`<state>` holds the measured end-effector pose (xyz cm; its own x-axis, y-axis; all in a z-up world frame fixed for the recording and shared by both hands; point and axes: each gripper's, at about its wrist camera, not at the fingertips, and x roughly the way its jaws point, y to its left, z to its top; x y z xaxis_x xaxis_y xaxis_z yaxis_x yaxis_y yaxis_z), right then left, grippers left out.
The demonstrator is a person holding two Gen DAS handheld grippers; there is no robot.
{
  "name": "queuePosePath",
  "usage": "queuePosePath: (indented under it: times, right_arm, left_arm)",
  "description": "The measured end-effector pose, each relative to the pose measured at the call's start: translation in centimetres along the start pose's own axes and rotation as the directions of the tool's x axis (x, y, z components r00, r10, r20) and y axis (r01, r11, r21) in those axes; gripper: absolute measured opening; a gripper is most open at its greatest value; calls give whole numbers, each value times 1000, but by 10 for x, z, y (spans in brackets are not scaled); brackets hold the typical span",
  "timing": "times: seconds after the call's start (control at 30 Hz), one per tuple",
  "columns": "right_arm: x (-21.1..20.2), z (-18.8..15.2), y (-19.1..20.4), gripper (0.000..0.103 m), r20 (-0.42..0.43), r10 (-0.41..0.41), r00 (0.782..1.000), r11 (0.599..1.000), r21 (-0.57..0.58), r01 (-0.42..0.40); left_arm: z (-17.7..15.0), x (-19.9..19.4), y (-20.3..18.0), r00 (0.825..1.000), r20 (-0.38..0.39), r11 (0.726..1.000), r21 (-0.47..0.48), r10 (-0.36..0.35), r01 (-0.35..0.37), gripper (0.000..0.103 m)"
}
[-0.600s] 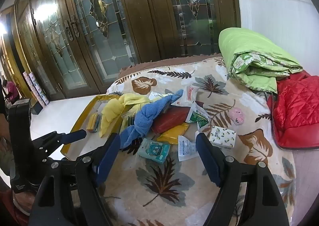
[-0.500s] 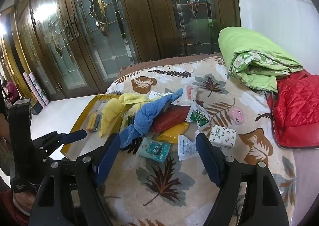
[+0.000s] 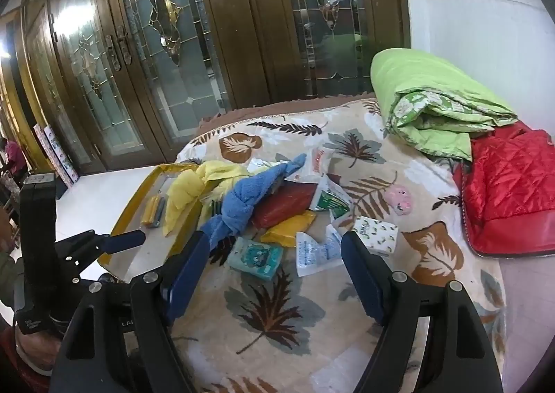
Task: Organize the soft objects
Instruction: 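Move both tools toward the cluttered pile on the bed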
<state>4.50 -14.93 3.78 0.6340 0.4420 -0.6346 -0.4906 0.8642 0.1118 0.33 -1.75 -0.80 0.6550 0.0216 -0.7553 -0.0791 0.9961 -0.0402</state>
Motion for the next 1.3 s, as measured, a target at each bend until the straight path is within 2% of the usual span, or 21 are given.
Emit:
queuePosePath:
  times: [0.13, 0.23, 0.33, 0.43, 0.53, 0.6, 0.7, 0.8, 1.03, 1.17, 1.3]
  right_arm:
    - [-6, -2, -10, 79, -3, -26, 1000, 999, 24, 26]
    - [-12, -5, -15, 80, 12, -29, 1000, 999, 36, 29]
    - [-14, -6, -20, 80, 17, -30, 999, 998, 55, 29]
    - [-14, -6, -23, 80, 19, -26, 999, 997, 69, 24]
    - [-17, -7, -18, 80, 35, -32, 999, 998, 52, 30]
    - [-19, -5, -15, 80, 48, -30, 998, 999, 43, 28]
    - [-24, -3, -12, 81, 84, -36, 996, 999, 33, 34]
    - [-27, 0, -8, 81, 112, -37, 993, 999, 17, 36]
    - [-25, -1, -5, 82, 127, -39, 991, 999, 1, 39]
    - [-24, -2, -5, 82, 126, -38, 991, 999, 3, 37]
    - [-24, -3, -5, 82, 135, -35, 990, 999, 5, 34]
  left_arm:
    - [-2, 3, 1, 998, -46, 998, -45, -38, 36, 77]
    - [-5, 4, 4, 996, -83, 994, -107, -18, 9, 77]
    - [-9, -1, 2, 997, -70, 991, -129, 13, -21, 77]
    - [-10, -12, -1, 998, -15, 990, -127, 65, -66, 77]
    - [-7, -26, -2, 995, 54, 988, -140, 79, -70, 77]
    - [-2, -37, -3, 988, 117, 987, -136, 103, -87, 77]
    - [3, -50, -7, 963, 222, 985, -118, 153, -129, 77]
    - [2, -55, -9, 942, 283, 983, -100, 179, -157, 77]
    - [-7, -59, -7, 930, 324, 983, -115, 170, -140, 77]
    - [-12, -67, -9, 912, 345, 973, -151, 220, -178, 77]
    - [-14, -69, -12, 909, 347, 970, -163, 229, -182, 79]
